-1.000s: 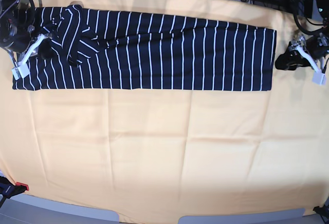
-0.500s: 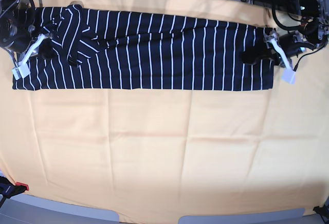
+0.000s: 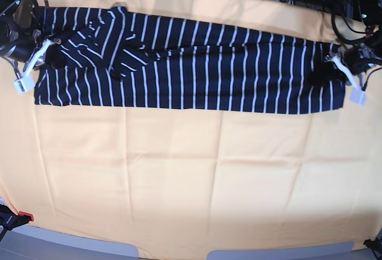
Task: Fold the T-shirt properly
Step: 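Lift the strip end with the left gripper and fold it toward the right gripper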
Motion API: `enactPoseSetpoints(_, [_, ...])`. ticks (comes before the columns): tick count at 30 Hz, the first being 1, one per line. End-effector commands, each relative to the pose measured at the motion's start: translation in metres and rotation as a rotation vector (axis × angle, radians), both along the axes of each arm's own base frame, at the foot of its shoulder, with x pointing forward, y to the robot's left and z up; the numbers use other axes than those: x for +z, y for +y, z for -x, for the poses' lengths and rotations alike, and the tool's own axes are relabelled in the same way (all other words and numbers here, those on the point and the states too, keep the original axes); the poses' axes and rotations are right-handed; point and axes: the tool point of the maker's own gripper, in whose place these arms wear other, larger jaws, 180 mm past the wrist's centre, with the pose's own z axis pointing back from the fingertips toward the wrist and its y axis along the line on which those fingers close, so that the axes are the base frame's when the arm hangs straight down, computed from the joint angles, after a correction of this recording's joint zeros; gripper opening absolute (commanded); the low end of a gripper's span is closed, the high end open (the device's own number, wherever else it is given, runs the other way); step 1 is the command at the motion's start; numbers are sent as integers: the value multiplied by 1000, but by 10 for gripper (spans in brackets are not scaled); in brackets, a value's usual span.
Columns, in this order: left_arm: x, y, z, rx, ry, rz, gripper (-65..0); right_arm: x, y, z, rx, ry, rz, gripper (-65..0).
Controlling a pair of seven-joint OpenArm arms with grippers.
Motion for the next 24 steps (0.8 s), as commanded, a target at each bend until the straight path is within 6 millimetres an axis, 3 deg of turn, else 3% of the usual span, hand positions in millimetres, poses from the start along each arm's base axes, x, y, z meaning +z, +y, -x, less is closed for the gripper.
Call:
enactPoseSetpoints(1, [19,12,-10,9,-56,-24,-650,19,-2,-13,14,-63,-8,-564])
enactPoseSetpoints(6, [34,25,-10,-9,-53,-52,-650,27,9,-15,52,-53,-64,-549])
enactPoseSetpoints(10, [61,1,-4,-136,-118,85,-650,27,11,-14,52,-53,-73,-549])
enactPoseSetpoints(14, [69,-16,1,-220,-140,52,-650,27,10,-15,50,-55,-72,-549])
enactPoseSetpoints(18, [94,-51,1,-314,-239,29,-650,27,10,-15,50,-55,-71,-549])
enactPoseSetpoints(24, [129,-123,17,-480,-426,49,-650,24,16,-13,46,-53,-90,-549])
